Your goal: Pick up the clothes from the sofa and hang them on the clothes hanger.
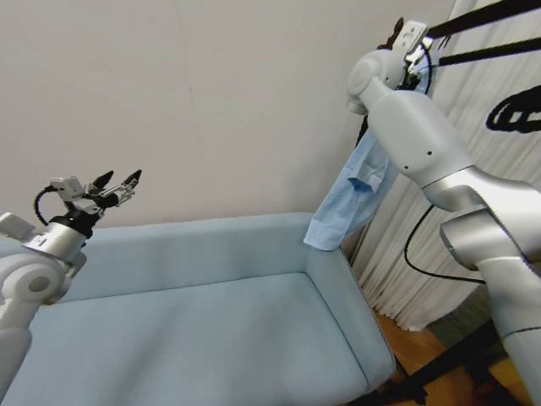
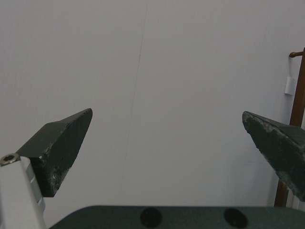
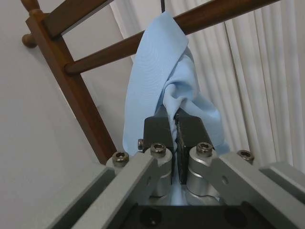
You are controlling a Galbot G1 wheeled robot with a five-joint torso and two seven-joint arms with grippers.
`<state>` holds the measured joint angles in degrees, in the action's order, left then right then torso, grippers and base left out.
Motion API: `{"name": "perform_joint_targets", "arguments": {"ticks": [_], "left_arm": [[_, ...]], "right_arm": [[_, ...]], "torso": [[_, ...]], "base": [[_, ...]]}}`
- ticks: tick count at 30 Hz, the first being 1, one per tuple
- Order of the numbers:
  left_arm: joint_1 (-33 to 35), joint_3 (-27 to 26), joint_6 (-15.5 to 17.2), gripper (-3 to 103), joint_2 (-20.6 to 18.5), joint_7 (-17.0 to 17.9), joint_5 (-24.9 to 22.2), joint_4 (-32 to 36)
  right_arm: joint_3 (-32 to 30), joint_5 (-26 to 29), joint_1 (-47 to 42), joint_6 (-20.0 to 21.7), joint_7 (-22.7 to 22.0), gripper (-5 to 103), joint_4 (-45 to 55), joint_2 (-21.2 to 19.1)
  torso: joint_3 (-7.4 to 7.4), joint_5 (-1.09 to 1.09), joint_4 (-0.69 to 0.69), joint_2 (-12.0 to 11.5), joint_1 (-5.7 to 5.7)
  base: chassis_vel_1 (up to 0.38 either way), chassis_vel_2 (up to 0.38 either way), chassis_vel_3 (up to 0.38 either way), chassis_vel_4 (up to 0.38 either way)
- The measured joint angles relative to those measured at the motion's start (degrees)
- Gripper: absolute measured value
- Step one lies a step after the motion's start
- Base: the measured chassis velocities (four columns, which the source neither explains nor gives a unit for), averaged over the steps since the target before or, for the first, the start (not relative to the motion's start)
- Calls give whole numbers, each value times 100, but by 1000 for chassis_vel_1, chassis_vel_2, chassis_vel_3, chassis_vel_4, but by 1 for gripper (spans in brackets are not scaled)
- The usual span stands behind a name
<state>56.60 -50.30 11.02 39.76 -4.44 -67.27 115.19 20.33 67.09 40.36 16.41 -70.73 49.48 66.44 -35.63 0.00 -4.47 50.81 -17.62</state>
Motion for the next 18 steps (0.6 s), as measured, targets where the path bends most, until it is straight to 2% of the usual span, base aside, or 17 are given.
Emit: {"name": "perform_joint_targets", "arguments": {"ticks": [7,18], "left_arm": [[-31,106,-35,100,41,-45,68,-44],[-83,204,-88,100,91,-120,120,-112]], "right_arm": [[-272,-411,-69,-2,344,2,-369,81],[-264,-510,-236,-13,322,2,-239,-94]], "torso": [[0,-1,1,0,0],[0,0,1,0,0]], "base": [[0,0,0,0],[0,0,0,0]]}}
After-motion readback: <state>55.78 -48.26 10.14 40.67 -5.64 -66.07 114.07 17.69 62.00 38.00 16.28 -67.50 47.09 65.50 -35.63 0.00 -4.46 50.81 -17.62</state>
